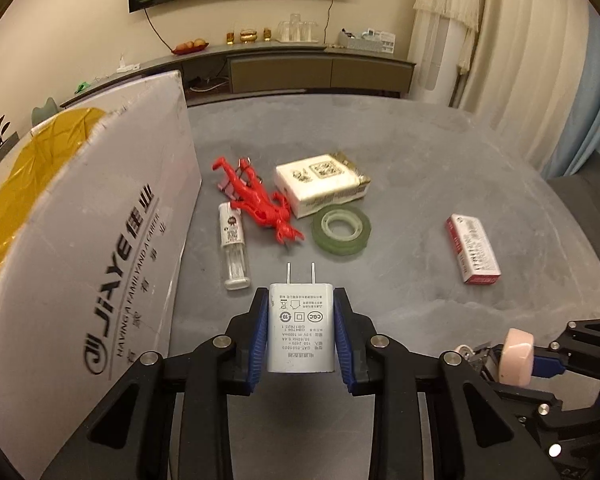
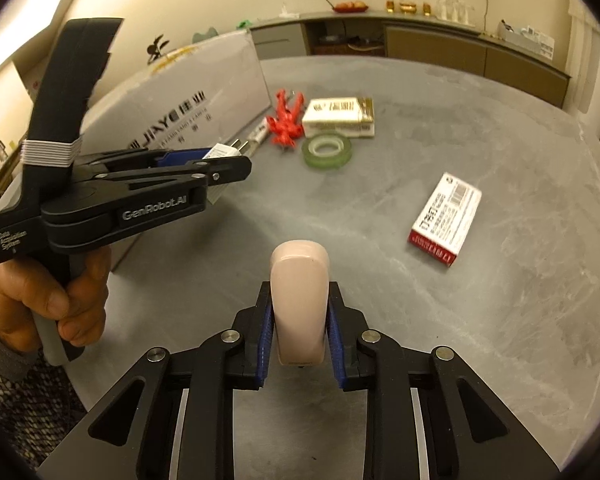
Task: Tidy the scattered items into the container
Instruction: 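Grasp the white phone charger with the left tool while the right tool holds the stapler, then carry the charger and stapler over the white box with both tools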
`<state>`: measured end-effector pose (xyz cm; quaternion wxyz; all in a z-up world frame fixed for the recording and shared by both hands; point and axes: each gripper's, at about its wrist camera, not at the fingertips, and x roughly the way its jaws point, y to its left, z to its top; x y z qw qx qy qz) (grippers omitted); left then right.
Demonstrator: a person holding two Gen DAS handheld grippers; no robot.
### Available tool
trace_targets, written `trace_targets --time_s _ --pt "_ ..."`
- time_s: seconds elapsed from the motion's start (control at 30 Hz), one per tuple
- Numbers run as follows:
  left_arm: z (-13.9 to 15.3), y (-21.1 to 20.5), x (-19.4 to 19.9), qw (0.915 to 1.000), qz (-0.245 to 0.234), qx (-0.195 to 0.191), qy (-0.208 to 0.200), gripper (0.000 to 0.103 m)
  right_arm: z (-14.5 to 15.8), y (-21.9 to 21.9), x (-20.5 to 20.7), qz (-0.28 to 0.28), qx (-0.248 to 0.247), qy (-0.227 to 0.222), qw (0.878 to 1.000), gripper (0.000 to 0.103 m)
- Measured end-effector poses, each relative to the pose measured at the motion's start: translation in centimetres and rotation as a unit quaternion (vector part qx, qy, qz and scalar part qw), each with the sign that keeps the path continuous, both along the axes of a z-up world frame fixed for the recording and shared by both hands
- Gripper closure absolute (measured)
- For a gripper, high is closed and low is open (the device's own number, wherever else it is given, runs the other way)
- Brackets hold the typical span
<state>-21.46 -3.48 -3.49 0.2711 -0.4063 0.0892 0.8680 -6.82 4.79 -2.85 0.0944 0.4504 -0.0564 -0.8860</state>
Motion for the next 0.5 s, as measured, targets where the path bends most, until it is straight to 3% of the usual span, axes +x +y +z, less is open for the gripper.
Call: trace_targets --time_s 0.5 --pt "7.9 -4.6 3.5 0.9968 -0.012 0.066 0.044 0.071 2.5 -0.6 -0.6 -0.020 -0.040 0.028 0.999 0.078"
